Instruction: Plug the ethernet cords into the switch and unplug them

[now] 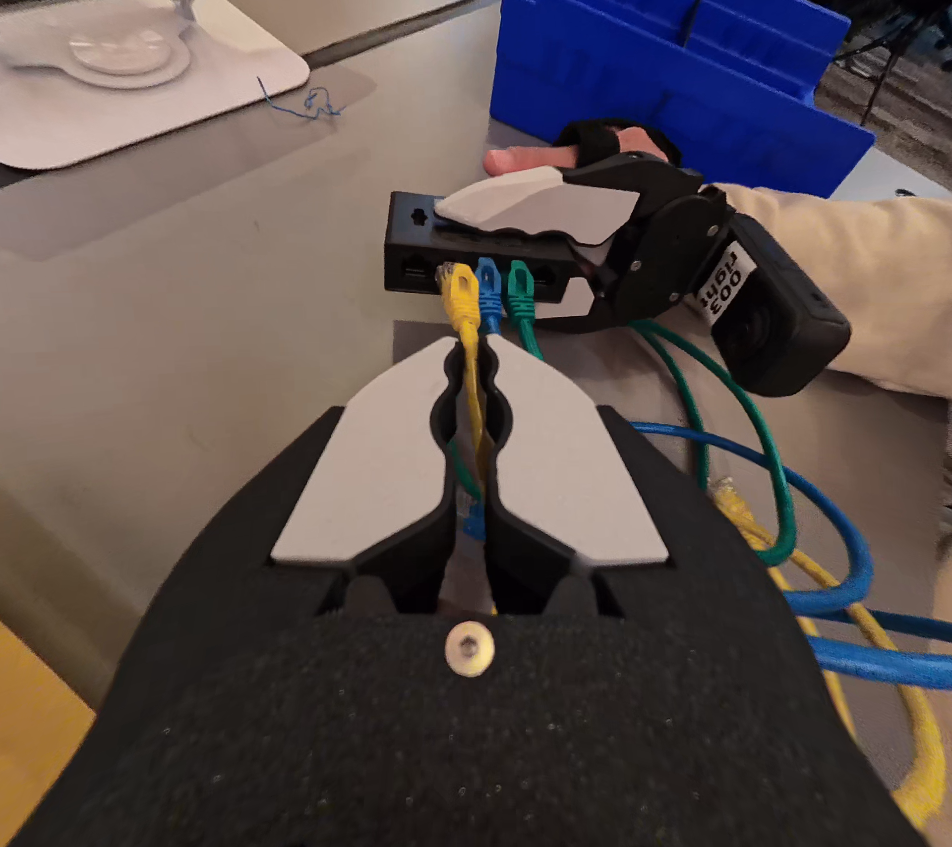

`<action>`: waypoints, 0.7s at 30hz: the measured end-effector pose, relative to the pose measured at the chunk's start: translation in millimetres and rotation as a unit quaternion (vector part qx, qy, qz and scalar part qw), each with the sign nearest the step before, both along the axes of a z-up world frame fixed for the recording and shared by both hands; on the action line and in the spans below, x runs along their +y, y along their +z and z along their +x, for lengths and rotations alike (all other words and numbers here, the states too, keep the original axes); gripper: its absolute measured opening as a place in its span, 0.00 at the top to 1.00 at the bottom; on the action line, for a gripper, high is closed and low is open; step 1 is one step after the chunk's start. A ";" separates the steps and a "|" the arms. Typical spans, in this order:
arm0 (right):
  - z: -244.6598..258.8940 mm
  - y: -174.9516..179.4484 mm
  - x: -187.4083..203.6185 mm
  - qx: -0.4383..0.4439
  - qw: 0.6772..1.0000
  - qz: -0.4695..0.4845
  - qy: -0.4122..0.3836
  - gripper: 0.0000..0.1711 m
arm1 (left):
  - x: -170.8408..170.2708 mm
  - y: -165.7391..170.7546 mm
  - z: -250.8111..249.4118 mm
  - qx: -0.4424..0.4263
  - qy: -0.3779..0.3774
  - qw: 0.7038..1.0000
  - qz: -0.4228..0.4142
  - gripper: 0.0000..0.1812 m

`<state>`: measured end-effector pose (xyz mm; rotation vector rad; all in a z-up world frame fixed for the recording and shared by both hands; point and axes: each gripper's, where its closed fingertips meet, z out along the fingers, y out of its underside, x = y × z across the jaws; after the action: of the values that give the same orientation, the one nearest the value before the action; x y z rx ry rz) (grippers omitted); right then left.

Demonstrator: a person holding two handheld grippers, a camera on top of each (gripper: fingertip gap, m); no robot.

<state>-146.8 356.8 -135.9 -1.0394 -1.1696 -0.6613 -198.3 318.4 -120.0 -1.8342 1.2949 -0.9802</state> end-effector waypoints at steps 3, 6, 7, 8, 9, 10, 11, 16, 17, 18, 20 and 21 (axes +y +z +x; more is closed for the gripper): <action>1.0 2.0 0.5 0.020 1.000 -0.010 0.003 0.83 | 9.6 -4.2 -2.3 0.011 0.020 0.999 0.046 0.97; -3.8 -0.5 -1.7 0.014 1.000 -0.012 0.011 0.83 | 9.7 -9.6 -0.5 0.026 0.017 0.996 0.079 0.97; -3.4 -0.8 -1.4 0.015 1.000 -0.014 0.011 0.83 | 9.8 -8.6 0.1 0.023 0.017 0.996 0.089 0.97; -2.9 1.1 -1.4 0.021 1.000 -0.012 0.012 0.83 | 10.0 -6.5 0.8 0.018 0.018 0.995 0.095 0.97; -3.0 1.7 -1.3 0.025 1.000 -0.014 0.011 0.83 | 10.5 -5.8 1.2 0.017 0.017 0.995 0.096 0.97; -3.2 0.9 -1.3 0.024 1.000 -0.016 0.011 0.83 | 11.1 -6.4 1.4 0.021 0.016 0.995 0.094 0.97; -3.3 0.9 -1.5 0.022 1.000 -0.013 0.010 0.83 | 11.5 -6.5 1.6 0.022 0.015 0.995 0.094 0.97; -5.2 0.9 -1.6 0.021 1.000 -0.011 0.007 0.83 | 12.4 -8.0 2.2 0.011 0.014 0.996 0.082 0.97; -5.4 1.2 -1.9 0.023 1.000 -0.012 0.009 0.83 | 11.8 -7.5 2.6 0.006 0.012 0.997 0.079 0.97; -5.9 2.6 -2.6 0.025 1.000 -0.008 0.009 0.83 | 10.9 -6.3 3.1 -0.001 0.010 0.997 0.078 0.97; -6.3 4.2 -2.8 0.034 0.999 -0.011 0.010 0.83 | 9.3 -4.8 3.7 -0.009 0.003 0.997 0.079 0.97; -6.7 3.5 -3.4 0.029 0.999 -0.009 0.011 0.83 | 8.5 -6.0 3.1 -0.003 -0.003 0.997 0.080 0.97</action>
<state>-153.5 353.4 -132.4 -1.0532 -1.1370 -0.6013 -195.1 326.8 -126.0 -1.7049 1.3358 -0.8575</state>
